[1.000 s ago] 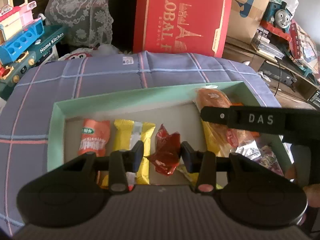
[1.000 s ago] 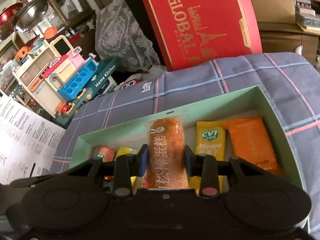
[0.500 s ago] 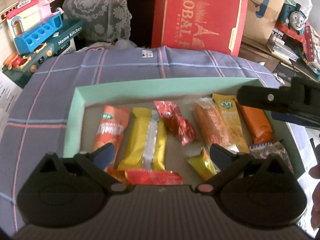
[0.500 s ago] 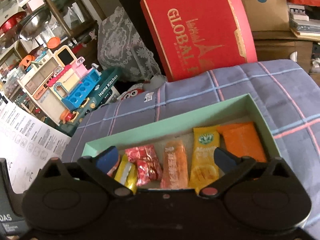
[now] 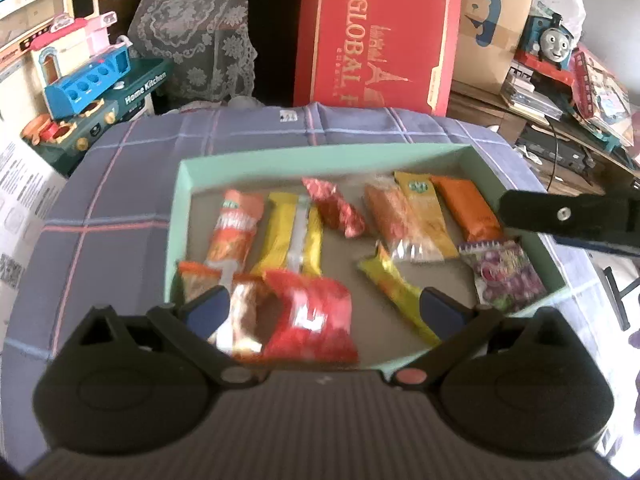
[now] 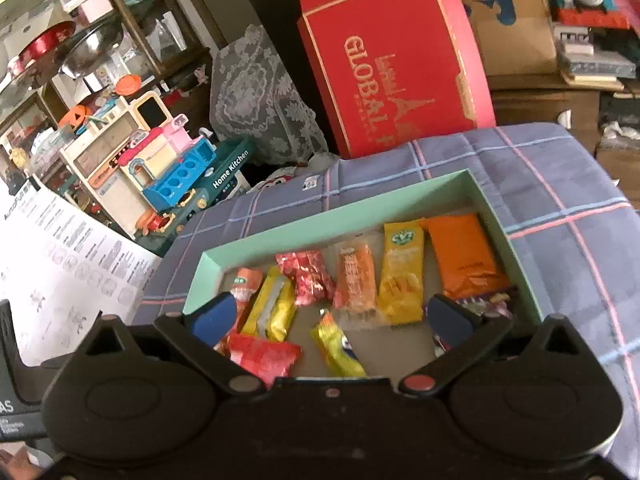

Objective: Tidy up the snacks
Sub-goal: 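Grasp the Hello Kitty candy with left while right grasps the pink candy packet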

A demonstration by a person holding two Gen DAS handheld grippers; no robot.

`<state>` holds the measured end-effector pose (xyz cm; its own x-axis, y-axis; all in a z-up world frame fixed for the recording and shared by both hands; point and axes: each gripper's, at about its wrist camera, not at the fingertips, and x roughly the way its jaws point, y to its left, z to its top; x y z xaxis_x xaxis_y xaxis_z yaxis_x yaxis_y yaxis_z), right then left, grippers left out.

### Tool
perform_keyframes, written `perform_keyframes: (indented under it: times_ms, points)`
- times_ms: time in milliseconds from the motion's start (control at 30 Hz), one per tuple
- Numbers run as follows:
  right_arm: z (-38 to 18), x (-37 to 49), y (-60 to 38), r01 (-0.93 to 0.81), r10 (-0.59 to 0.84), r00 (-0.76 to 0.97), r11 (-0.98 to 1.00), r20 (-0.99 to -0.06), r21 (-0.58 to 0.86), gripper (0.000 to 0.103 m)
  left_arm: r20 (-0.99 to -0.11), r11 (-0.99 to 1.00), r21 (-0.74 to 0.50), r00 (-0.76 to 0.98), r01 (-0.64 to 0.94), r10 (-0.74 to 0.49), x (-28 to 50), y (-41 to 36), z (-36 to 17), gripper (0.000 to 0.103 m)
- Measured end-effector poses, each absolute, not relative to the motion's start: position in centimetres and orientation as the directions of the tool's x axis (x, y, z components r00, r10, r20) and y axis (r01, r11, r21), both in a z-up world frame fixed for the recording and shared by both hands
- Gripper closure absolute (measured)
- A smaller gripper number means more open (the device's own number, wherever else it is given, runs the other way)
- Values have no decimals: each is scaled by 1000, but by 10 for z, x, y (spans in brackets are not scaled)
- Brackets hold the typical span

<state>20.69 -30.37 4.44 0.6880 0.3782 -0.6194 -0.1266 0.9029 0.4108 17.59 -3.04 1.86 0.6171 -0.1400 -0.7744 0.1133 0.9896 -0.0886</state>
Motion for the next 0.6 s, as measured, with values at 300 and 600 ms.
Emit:
perform_keyframes:
  times_ms: [300, 600]
  points:
    - [37, 148, -310, -147, 413, 694, 883, -590, 445, 0, -791, 993, -107, 600, 53, -117, 115, 16, -8, 0]
    - [-11, 113, -287, -136, 422, 602, 891, -679, 433, 0, -842, 991, -122, 534, -60, -72, 76, 64, -51, 0]
